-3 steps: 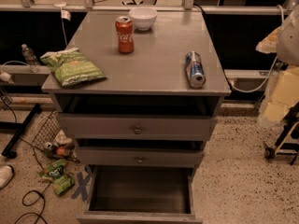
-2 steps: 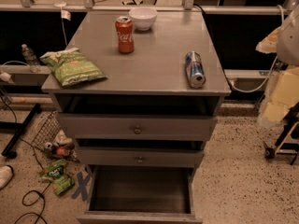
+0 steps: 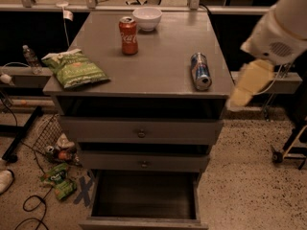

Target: Place redbull can into bottom drawer

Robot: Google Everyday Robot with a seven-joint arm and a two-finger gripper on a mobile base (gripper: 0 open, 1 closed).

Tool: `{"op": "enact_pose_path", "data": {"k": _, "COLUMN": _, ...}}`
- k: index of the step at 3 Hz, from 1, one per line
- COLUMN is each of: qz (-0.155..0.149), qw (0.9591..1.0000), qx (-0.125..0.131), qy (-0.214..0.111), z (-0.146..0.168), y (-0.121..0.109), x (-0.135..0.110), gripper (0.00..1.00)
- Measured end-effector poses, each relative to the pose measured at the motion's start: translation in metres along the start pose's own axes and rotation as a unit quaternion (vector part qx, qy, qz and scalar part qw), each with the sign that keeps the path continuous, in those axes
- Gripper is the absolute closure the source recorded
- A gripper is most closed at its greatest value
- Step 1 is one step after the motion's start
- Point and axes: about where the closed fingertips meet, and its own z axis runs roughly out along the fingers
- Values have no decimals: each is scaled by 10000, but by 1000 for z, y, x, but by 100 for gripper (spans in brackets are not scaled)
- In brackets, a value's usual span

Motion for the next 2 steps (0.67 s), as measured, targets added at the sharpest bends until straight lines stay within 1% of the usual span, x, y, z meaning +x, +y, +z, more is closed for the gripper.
{"op": "enact_pose_path", "data": {"k": 1, "qz": 604, "qw": 9981, "qx": 12, "qy": -104, "z": 36, "y": -27, "x": -31, "gripper": 0}}
{"op": "enact_pose_path", "data": {"k": 2, "qz": 1105, "qw": 9935, "qx": 252, "qy": -125, "z": 56, "y": -43, "x": -56, "gripper": 0}}
